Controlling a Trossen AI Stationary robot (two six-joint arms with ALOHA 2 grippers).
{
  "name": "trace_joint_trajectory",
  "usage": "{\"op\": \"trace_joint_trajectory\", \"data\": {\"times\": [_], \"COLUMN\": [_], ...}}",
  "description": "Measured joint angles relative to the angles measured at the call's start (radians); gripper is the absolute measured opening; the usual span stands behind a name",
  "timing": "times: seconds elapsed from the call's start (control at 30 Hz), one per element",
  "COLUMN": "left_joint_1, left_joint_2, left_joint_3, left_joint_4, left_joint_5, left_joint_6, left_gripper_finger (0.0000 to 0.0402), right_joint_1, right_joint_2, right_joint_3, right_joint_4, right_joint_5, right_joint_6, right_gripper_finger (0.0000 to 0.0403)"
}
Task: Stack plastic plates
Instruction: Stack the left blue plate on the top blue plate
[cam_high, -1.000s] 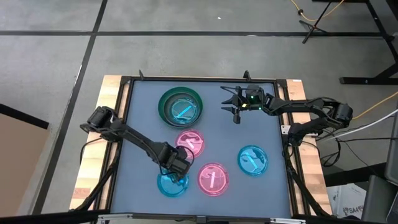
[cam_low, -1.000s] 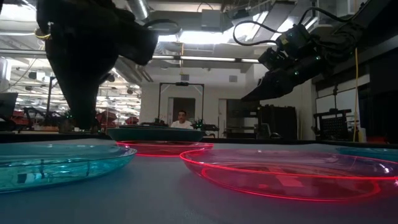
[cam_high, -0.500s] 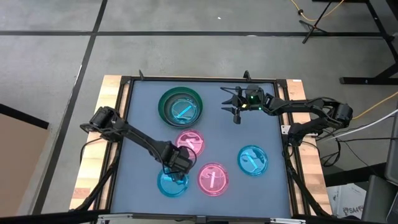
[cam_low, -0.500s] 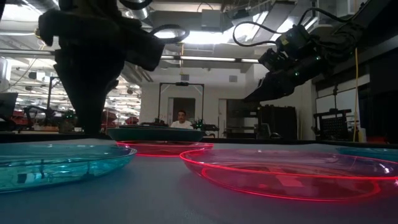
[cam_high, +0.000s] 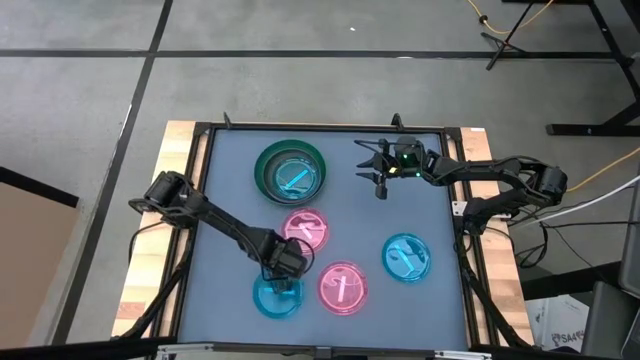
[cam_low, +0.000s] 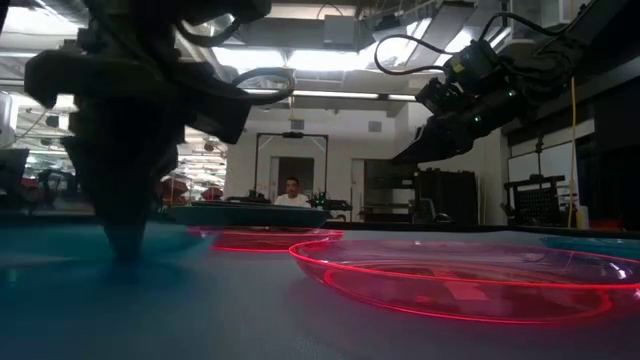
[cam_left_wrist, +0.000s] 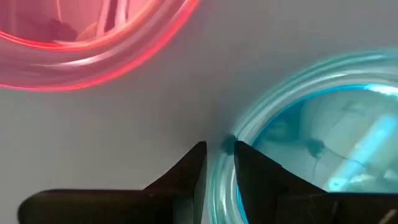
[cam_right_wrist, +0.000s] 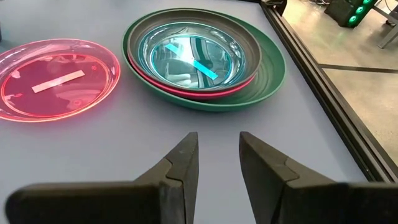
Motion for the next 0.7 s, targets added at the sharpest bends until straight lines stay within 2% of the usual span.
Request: {"op": "trace_joint_trajectory", "data": {"times": [0.13, 0.7], "left_joint_1": [0.0, 0.001], "left_joint_2": [-0.006, -0.011], "left_joint_3": [-0.036, -0.041], "left_joint_4": [0.053, 0.06], "left_joint_5": [0.008, 0.033], "left_joint_6": [-0.005, 0.002], "left_gripper_finger": [0.0075, 0.0066], "right_joint_1": [0.0, 0.0], "right_joint_2": [0.0, 0.0], "right_joint_3": [0.0, 0.0], "right_joint_4": [0.0, 0.0], "right_joint_5": [0.0, 0.0], "right_joint_6": [0.0, 0.0], "right_gripper_finger": [0.0105, 0.0105]}}
